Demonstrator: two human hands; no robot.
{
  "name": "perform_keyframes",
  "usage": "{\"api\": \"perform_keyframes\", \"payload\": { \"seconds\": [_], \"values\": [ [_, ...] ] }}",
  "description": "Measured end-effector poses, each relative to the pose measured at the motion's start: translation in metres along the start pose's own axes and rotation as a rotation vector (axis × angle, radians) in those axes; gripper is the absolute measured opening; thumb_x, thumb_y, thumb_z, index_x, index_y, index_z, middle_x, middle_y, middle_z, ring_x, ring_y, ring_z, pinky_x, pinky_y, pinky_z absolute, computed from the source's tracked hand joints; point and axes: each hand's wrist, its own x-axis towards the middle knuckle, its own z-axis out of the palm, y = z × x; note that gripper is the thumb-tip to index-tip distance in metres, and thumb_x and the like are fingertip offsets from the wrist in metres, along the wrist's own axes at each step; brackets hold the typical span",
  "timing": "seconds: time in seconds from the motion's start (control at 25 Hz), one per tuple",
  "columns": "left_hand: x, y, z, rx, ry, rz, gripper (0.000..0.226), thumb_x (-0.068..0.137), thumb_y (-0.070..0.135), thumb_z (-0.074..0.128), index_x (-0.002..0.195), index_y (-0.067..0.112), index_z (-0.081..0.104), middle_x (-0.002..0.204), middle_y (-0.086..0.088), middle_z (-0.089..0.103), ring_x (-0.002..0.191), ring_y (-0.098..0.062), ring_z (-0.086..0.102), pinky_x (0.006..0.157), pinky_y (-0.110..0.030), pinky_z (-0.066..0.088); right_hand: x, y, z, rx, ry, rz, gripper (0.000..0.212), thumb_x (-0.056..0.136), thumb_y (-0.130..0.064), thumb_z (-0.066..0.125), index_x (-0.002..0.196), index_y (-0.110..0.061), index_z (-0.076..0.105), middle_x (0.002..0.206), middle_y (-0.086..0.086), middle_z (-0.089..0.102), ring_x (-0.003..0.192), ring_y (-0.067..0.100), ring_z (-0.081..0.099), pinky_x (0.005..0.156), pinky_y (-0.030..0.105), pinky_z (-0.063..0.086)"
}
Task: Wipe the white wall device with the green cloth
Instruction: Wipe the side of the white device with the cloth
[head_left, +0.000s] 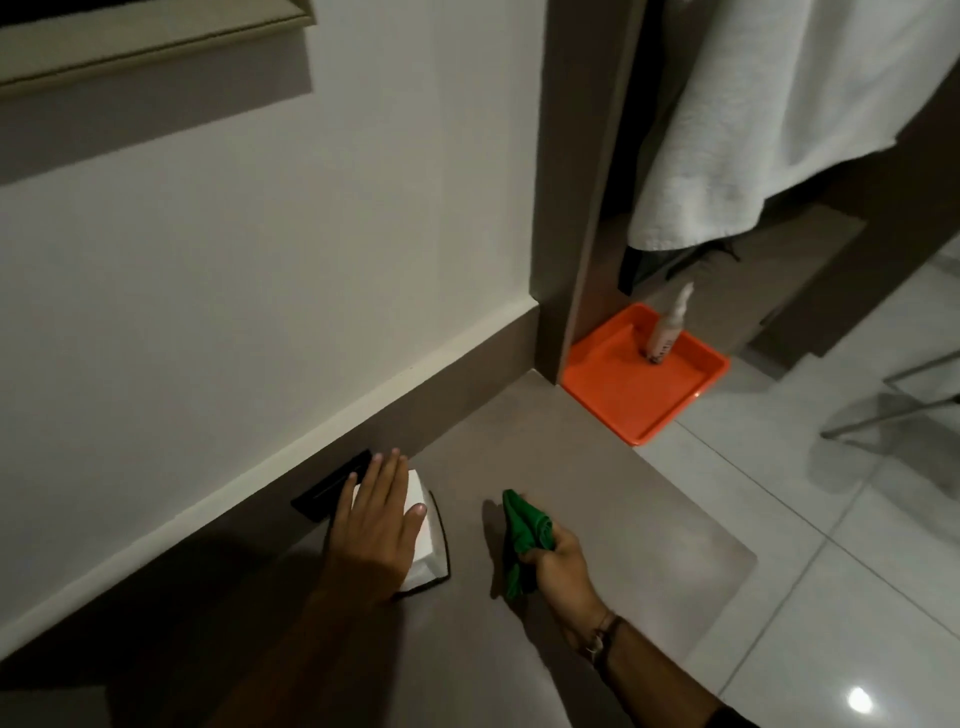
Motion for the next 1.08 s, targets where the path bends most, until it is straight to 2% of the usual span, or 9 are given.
{"api": "perform_keyframes", "payload": {
  "seconds": [0.12,0.24,0.32,0.44,0.52,0.68,0.8,0.96,1.08],
  "values": [
    [0.020,-0.012,-0.007,0.001,-0.025,0.330,0.055,0.113,0.035,0.037,0.158,0.004,0.037,0.168,-0.017,0.037,0.158,-0.032,0.034,0.124,-0.060,0.039,-0.009,0.004,0.010,0.013,-0.028,-0.015,0.078,0.084,0.025,0.040,0.143,-0.024,0.046,0.144,-0.001,0.054,0.131,0.020,0.053,0.110,0.038,0.046],
    [0.029,-0.016,-0.002,-0.034,-0.124,0.292,0.059,0.111,0.038,0.023,0.163,0.010,0.026,0.172,-0.011,0.029,0.161,-0.028,0.027,0.129,-0.056,0.031,-0.011,-0.007,0.030,0.094,-0.031,-0.026,0.073,0.087,0.027,0.037,0.141,-0.022,0.045,0.133,-0.009,0.058,0.107,-0.003,0.063,0.085,0.013,0.053],
    [0.027,-0.016,0.003,-0.008,-0.092,0.300,0.058,0.111,0.035,0.021,0.162,0.009,0.028,0.171,-0.012,0.033,0.160,-0.027,0.029,0.126,-0.057,0.036,0.000,-0.014,0.050,0.151,-0.050,-0.068,0.072,0.086,0.029,0.035,0.145,-0.011,0.043,0.143,0.001,0.052,0.114,-0.001,0.059,0.091,0.011,0.050],
    [0.027,-0.017,0.003,0.024,0.005,0.357,0.052,0.111,0.026,0.030,0.156,0.002,0.039,0.165,-0.019,0.043,0.155,-0.034,0.039,0.120,-0.061,0.044,0.022,-0.016,0.077,0.154,-0.123,-0.134,0.077,0.084,0.027,0.036,0.149,-0.014,0.038,0.156,0.006,0.042,0.139,0.016,0.045,0.118,0.033,0.037],
    [0.026,-0.017,0.003,0.044,0.061,0.396,0.050,0.108,0.019,0.042,0.153,-0.002,0.042,0.162,-0.023,0.045,0.154,-0.037,0.041,0.116,-0.063,0.047,0.023,-0.004,0.088,0.094,-0.148,-0.158,0.074,0.088,0.017,0.043,0.151,-0.021,0.036,0.158,0.004,0.039,0.144,0.018,0.038,0.121,0.046,0.031],
    [0.023,-0.017,0.004,0.089,0.127,0.473,0.045,0.104,0.013,0.059,0.143,-0.007,0.054,0.158,-0.028,0.048,0.151,-0.042,0.044,0.112,-0.065,0.050,-0.030,0.024,0.090,-0.061,-0.095,-0.211,0.063,0.098,0.002,0.043,0.155,-0.018,0.027,0.164,0.001,0.029,0.151,0.017,0.025,0.125,0.042,0.018],
    [0.025,-0.017,0.004,0.099,0.165,0.497,0.043,0.103,0.012,0.064,0.140,-0.007,0.057,0.156,-0.029,0.051,0.149,-0.043,0.047,0.108,-0.066,0.053,-0.059,0.053,0.088,-0.090,-0.172,-0.209,0.067,0.098,-0.001,0.043,0.152,-0.034,0.019,0.164,-0.001,0.024,0.152,0.018,0.021,0.125,0.035,0.014],
    [0.022,-0.017,0.002,0.104,0.204,0.509,0.050,0.101,0.011,0.068,0.144,-0.009,0.052,0.155,-0.032,0.050,0.149,-0.044,0.047,0.107,-0.065,0.053,-0.033,0.053,0.100,-0.081,-0.115,-0.330,0.058,0.098,-0.015,0.047,0.154,-0.021,0.031,0.163,0.002,0.032,0.150,0.020,0.028,0.124,0.052,0.020],
    [0.022,-0.018,0.003,0.098,0.217,0.503,0.052,0.100,0.012,0.071,0.143,-0.010,0.052,0.154,-0.032,0.052,0.148,-0.044,0.048,0.107,-0.066,0.052,0.028,0.025,0.103,-0.033,-0.066,-0.311,0.064,0.091,-0.009,0.050,0.152,-0.022,0.035,0.160,0.007,0.037,0.147,0.022,0.034,0.122,0.052,0.026]
  ]
}}
